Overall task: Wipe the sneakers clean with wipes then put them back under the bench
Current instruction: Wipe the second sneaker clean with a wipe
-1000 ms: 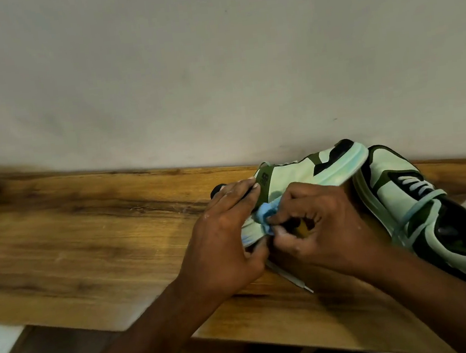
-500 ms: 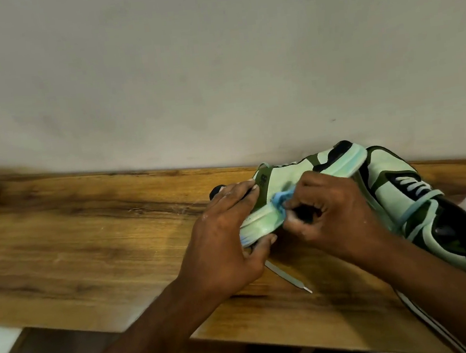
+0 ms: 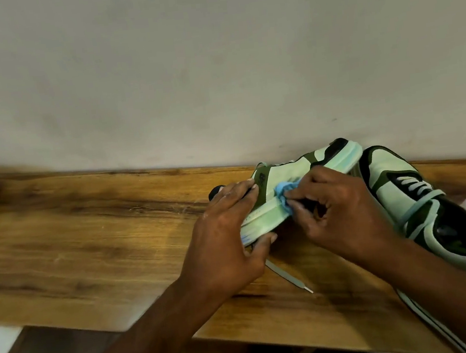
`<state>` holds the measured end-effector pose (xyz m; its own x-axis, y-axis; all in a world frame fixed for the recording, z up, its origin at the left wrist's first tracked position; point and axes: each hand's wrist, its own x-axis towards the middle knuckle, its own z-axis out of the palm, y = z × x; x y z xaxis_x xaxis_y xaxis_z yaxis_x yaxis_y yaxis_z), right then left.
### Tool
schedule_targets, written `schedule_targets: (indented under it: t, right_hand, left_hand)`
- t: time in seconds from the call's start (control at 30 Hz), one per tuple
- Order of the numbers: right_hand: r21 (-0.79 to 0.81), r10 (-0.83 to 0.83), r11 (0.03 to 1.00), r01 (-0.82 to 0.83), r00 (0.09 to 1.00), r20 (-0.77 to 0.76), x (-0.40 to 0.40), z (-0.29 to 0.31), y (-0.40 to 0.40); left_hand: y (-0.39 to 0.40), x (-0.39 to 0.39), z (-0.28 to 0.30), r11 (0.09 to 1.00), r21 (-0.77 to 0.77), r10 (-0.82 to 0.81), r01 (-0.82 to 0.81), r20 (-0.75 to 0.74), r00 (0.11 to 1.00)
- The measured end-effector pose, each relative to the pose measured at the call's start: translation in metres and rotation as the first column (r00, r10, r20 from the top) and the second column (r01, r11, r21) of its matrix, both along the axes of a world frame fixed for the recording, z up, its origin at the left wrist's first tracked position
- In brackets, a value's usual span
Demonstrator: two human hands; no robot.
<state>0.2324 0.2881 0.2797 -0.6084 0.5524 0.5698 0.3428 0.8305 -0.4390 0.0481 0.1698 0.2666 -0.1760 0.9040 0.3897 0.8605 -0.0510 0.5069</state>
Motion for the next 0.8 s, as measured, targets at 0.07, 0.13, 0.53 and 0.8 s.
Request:
schedule_targets:
  t: [0.07,0.13,0.53,0.8]
  right_hand:
    - [-0.012,0.029,0.999,-0.030,0.999,-0.030,-0.009,-0.004,-0.014]
    - [-0.040,0.153,0.987,-0.154,0.988,-0.017,-0.014,-0.003,-0.028]
    - [0.000,0.182,0.983,-0.182,0.983,0.029,-0.013,-0.004,-0.029]
    - [0.050,-0.032,0.998,0.031,0.999,0.029,0.005,-0.001,0.007]
  left_hand:
    - [0.000,0.000,0.000,1.000,0.003,-0.007,0.007,0.002,1.000]
    - [-0.001,-0.001,0.001,1.000,-0.001,-0.027,0.027,0.010,1.000]
    - [0.000,-0.004,-0.001,0.999,0.013,-0.049,0.049,0.007,0.999]
    - [0.001,-0.002,-0.002,0.999,0.024,-0.031,0.032,-0.010,0.999]
